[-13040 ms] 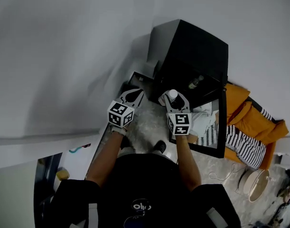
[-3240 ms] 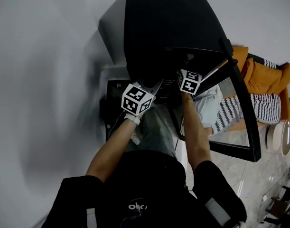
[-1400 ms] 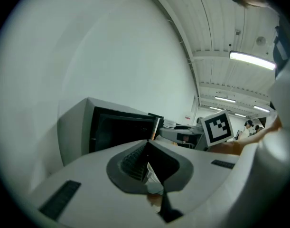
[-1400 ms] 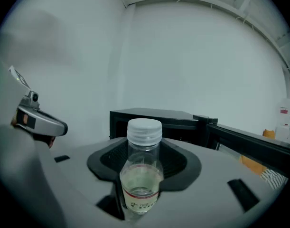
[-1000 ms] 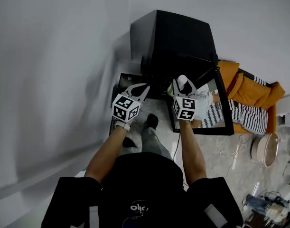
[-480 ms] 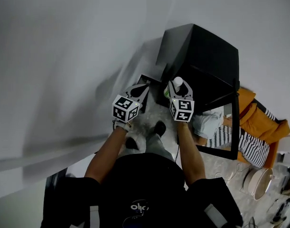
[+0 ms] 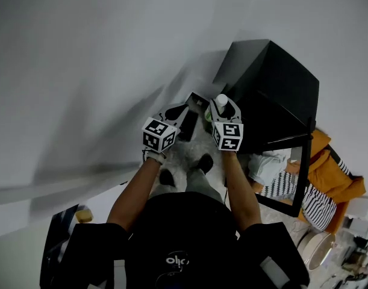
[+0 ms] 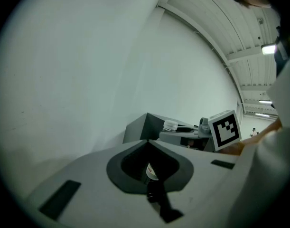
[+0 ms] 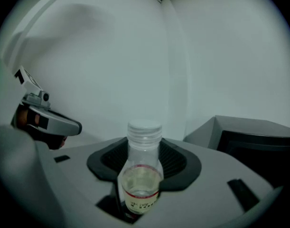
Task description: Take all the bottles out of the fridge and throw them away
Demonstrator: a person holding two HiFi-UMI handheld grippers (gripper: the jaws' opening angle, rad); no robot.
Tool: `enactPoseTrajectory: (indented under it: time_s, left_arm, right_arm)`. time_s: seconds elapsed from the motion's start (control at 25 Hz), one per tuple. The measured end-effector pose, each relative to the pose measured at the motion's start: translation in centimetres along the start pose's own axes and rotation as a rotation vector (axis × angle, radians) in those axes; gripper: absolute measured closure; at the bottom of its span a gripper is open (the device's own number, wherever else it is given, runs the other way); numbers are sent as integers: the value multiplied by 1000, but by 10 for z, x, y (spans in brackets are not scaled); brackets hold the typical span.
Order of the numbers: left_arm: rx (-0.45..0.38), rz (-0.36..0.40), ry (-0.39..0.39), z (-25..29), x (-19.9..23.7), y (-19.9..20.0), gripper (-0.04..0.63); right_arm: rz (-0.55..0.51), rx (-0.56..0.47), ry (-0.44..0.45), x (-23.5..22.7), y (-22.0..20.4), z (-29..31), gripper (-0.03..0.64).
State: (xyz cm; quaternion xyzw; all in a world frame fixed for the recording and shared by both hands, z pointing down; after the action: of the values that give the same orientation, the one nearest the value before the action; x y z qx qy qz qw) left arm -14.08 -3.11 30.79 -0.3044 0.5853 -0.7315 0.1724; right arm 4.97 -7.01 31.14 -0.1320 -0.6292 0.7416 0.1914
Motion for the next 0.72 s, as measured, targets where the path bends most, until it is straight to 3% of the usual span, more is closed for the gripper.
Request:
enactPoseTrajectory:
  time_s: [0.32, 0.72]
  left_arm:
    - [24, -30, 22, 5, 11, -18, 594]
    - [121, -93, 65, 15, 34, -85, 594]
  right_arm:
    - [0, 40, 50, 3, -21, 22, 416]
    - [31, 121, 114, 4, -87, 59, 416]
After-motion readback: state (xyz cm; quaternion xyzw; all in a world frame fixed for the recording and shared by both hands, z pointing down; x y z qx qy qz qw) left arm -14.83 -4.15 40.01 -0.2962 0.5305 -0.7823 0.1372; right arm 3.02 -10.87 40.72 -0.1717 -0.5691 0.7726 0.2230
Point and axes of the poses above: the fingertips, and each gripper's own axes: z forward along the fingers, x to its left, y out of its top, the point moved 8 cm from there along -z, backward along the fingers, and after that the axes turned 6 degrees about -x, right-handed, at the moved point
